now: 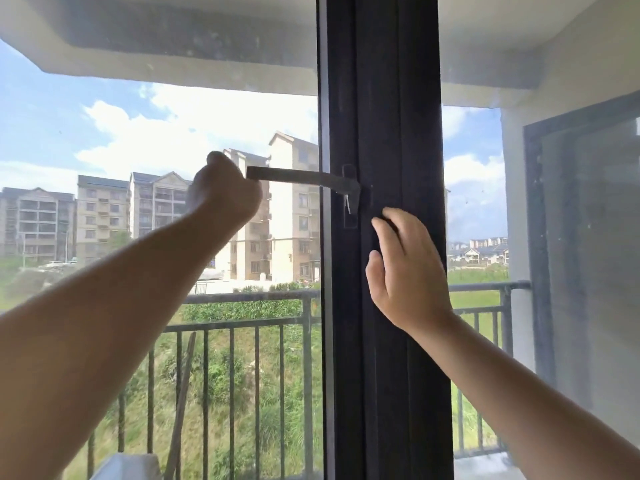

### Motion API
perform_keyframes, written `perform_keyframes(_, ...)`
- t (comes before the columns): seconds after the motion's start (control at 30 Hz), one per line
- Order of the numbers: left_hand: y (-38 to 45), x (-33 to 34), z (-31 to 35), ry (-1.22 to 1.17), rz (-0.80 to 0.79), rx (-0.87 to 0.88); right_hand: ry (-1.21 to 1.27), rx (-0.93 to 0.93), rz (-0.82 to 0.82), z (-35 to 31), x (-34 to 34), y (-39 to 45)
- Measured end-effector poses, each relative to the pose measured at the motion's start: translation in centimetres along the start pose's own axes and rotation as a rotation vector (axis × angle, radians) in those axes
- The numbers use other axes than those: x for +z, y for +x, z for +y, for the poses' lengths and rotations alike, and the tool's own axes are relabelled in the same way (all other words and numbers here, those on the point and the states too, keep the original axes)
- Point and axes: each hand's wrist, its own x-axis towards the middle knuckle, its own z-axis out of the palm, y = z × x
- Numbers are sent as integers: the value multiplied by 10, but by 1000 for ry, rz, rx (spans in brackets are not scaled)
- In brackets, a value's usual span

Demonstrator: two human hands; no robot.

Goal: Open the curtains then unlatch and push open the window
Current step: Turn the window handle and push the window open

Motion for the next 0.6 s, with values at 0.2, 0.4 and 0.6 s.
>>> perform_keyframes(0.2,-23,11,-10,-140,-247,-74,105,61,-1,-26,13,2)
perform_keyframes(0.4,-54,7,-46,402,18,346,108,81,-36,-38,24,-9)
perform_keyframes(0.6,-65,2,-90,570,82,602,50,103,-127,-65,47,-29)
